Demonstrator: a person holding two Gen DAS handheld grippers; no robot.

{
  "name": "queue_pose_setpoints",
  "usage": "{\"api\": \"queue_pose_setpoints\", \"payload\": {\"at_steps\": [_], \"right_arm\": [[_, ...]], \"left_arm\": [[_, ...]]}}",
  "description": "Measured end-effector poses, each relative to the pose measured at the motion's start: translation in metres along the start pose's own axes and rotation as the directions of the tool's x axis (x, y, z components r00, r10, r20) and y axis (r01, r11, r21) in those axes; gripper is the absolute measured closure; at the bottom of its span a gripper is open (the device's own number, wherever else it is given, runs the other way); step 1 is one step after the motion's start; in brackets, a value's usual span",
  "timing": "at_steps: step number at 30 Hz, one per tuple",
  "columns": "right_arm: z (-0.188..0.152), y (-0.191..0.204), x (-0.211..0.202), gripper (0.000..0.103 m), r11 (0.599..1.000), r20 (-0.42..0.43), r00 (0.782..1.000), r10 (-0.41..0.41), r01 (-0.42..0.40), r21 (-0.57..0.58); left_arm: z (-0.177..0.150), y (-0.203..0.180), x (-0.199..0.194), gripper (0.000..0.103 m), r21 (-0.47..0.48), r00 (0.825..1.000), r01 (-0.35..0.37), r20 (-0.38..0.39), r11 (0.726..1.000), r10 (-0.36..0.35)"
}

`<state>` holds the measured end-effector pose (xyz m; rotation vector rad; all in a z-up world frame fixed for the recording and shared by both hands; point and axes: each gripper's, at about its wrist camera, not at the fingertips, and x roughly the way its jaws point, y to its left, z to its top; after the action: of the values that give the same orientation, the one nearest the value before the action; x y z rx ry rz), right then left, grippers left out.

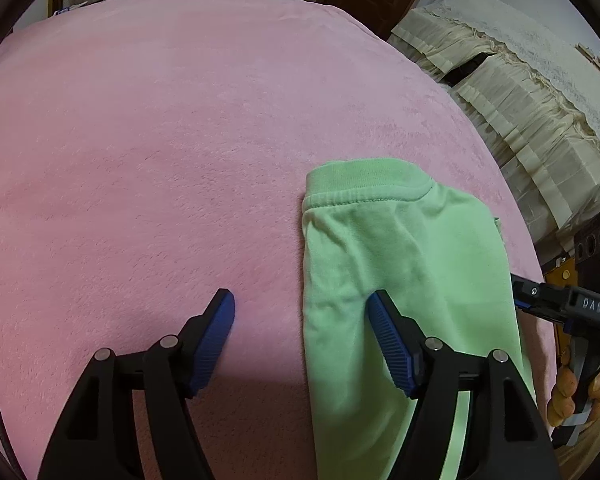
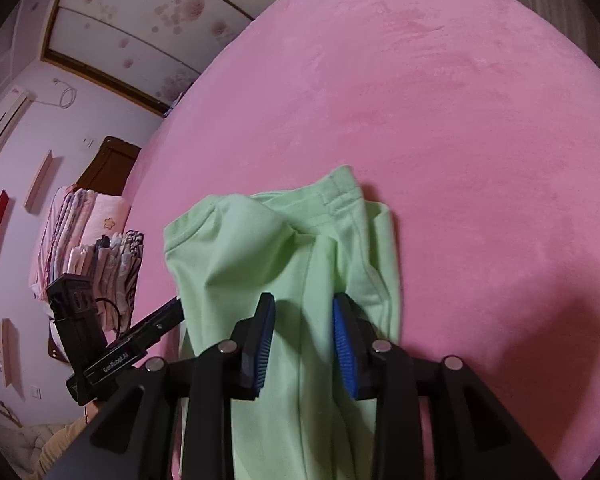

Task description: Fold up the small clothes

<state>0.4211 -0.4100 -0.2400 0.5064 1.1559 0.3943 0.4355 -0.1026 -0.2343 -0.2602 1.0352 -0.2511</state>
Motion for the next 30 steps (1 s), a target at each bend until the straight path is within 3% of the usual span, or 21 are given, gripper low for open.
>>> {"api": "queue_pose_setpoints", "payload": {"at_steps": [2, 7, 11, 16, 19, 23, 27, 30], "right_arm": [[-0.002, 0.011, 0.000, 0.099, 0.997, 0.010, 0.999, -0.039, 0.039, -0.064], [-0.011, 0.038, -0.026, 0.099, 0.973, 0.179, 0.979, -0.101, 0.135, -0.186], [-0.010, 0.040, -0.042, 0.098, 0.941, 0.320, 0.925, -0.207, 0.278, -0.192], [-0.002, 0.024, -0.022, 0.095, 0.916, 0.264, 0.902, -0.340, 0.382, -0.125], [0.001, 0.015, -0.026, 0.081, 0.937, 0.260, 0.906, -0.333, 0.348, -0.012], [-0.007, 0.013, -0.055, 0.081, 0.948, 0.352, 0.886, -0.301, 0.317, 0.013], [-0.014, 0.032, -0.061, 0.081, 0.961, 0.333, 0.913, -0.237, 0.271, -0.061], [-0.022, 0.055, -0.048, 0.081, 0.956, 0.292, 0.933, -0.210, 0.259, -0.141]], "left_arm": [[0.001, -0.006, 0.001, 0.035, -0.001, 1.000, -0.006, 0.005, 1.000, 0.006], [0.006, -0.021, 0.003, 0.035, 0.007, 0.999, -0.038, 0.036, 0.999, 0.038], [0.012, -0.026, 0.010, 0.035, -0.003, 0.997, -0.069, 0.044, 0.998, 0.069], [0.012, -0.030, 0.019, 0.034, 0.053, 0.990, -0.129, 0.056, 0.990, 0.126], [0.016, -0.032, 0.017, 0.033, 0.064, 0.989, -0.140, 0.061, 0.988, 0.136], [0.024, -0.034, -0.002, 0.033, 0.035, 0.981, -0.146, 0.131, 0.989, 0.141], [0.028, -0.046, -0.029, 0.033, -0.002, 0.970, -0.082, 0.231, 0.997, 0.080], [0.024, -0.070, -0.032, 0.033, 0.063, 0.967, -0.045, 0.255, 0.997, 0.027]]}}
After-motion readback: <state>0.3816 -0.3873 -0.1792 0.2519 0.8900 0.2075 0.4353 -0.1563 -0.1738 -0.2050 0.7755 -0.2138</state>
